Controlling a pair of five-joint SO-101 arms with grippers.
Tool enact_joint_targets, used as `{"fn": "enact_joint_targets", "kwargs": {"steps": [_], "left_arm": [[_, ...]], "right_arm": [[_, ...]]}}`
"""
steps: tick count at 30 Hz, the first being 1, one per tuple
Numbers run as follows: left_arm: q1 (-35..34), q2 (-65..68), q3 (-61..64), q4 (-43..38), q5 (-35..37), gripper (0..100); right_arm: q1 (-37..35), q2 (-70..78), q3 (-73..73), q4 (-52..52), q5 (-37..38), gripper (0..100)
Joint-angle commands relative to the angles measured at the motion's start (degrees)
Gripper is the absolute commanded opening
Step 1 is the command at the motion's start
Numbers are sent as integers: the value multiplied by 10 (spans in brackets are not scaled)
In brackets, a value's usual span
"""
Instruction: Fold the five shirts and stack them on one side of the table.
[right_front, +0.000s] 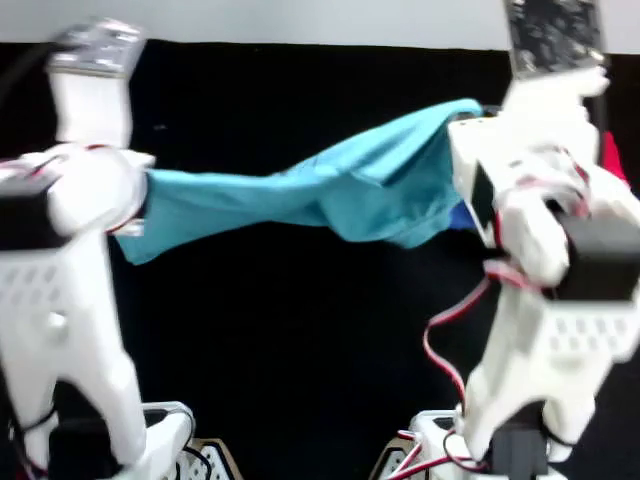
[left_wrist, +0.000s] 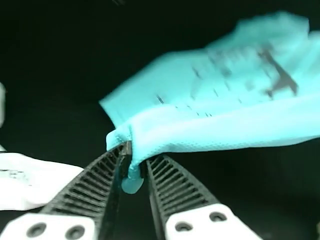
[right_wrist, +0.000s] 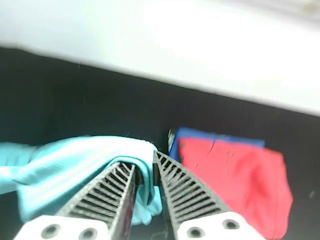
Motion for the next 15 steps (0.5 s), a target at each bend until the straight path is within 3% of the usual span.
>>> {"fn": "enact_joint_targets", "kwargs": {"steps": [1,9,15], "left_arm": [[-36,-63,-52,6,-6,8],[-54,-186,-94,5,-7,8],[-54,-228,-52,5,-7,8]], "right_arm": [[0,-44,-48,-7,-6,5],[0,-138,-59,-14,-5,5],[1,-233,-57,-109,46,5]]}}
